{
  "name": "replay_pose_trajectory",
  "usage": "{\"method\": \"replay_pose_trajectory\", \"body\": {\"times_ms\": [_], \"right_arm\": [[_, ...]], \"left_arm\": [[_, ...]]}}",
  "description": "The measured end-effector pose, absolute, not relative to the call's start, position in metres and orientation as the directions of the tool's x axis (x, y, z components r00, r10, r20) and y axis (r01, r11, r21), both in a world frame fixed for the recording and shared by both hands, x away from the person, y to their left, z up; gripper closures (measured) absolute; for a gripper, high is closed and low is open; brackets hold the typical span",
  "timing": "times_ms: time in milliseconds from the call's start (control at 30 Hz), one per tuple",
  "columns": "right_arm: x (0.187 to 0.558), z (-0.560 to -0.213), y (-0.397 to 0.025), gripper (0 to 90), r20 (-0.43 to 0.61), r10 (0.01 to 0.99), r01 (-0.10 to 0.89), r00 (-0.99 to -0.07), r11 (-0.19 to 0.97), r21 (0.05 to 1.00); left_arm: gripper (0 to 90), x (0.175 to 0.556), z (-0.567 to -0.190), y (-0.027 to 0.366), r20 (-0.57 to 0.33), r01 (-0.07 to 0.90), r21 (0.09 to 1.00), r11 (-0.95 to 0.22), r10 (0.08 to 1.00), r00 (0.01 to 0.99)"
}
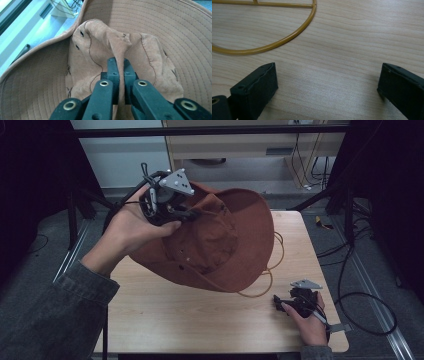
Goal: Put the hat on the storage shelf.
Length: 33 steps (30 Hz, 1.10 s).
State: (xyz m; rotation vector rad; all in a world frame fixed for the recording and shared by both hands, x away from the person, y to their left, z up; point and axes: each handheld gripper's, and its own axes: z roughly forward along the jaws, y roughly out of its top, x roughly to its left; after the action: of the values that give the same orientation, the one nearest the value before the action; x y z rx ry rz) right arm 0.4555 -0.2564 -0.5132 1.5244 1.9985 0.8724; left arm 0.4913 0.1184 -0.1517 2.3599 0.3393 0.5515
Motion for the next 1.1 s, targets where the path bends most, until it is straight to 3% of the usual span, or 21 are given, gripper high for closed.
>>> {"method": "replay_pose_trajectory", "body": {"times_ms": [1100], "right_arm": [[0.456,-0.513,-0.257,2.3,0.005,0.962,0.661,-0.271,0.183,0.728]], "left_arm": [[88.6,0.529,-0.168,0.037,0.288,0.064,0.653,-0.755,0.325,0.901]]}}
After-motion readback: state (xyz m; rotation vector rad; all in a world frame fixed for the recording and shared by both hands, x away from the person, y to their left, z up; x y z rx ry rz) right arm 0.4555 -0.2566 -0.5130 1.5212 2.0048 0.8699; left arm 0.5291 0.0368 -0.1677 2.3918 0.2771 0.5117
